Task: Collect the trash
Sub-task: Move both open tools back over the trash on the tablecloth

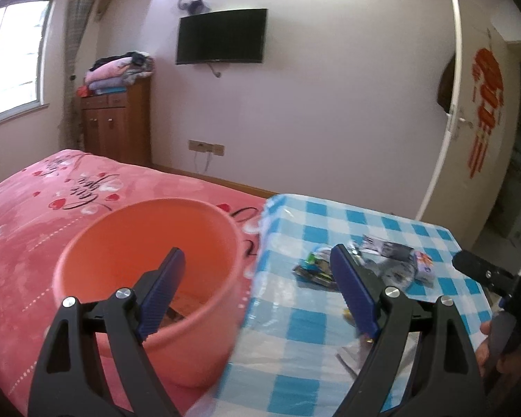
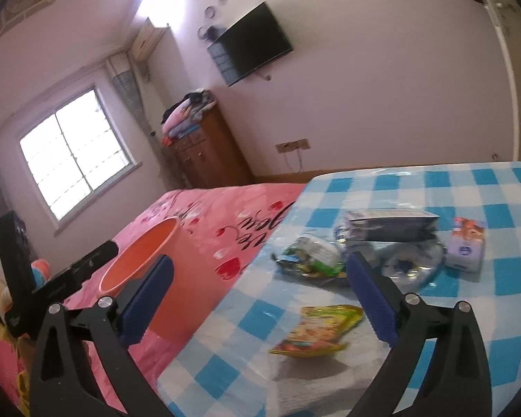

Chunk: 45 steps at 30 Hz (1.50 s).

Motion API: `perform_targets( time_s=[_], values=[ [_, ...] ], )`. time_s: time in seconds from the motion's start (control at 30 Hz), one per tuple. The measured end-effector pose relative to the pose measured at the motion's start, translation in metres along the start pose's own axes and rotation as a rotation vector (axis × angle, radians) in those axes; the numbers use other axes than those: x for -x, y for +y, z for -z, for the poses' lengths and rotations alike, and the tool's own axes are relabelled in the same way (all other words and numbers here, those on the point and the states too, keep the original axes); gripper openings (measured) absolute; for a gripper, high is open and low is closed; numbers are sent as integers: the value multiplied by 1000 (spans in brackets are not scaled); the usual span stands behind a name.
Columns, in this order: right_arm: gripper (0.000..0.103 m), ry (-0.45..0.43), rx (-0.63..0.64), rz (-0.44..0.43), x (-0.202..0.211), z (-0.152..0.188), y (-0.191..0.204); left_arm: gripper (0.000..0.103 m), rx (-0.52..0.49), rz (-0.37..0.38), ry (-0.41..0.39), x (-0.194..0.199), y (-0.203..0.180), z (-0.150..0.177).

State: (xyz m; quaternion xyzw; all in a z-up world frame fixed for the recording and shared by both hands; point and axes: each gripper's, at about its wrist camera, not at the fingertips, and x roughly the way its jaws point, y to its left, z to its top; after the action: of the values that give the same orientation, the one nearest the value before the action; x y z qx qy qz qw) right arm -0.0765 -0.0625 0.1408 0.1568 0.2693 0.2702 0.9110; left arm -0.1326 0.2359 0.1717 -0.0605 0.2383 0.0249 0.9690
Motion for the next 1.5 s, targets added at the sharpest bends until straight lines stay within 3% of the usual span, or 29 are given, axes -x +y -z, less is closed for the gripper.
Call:
perform_targets(
  time_s=[0.23,0.57,1.2,1.5],
  values=[
    [98,-24,-36,31,18,7,-31,86,-68,46,18,-5,-40,7],
    [98,-13,-93,61,28,19,-70,87,-137,53,71,-19,-84,22],
    [98,-33,-185,157,44,39,-149,87,-214,114,257,-72,-149,54],
    [98,-9,-202,191,45,43,-169,87,-217,170,393,-108,-171,70]
  ],
)
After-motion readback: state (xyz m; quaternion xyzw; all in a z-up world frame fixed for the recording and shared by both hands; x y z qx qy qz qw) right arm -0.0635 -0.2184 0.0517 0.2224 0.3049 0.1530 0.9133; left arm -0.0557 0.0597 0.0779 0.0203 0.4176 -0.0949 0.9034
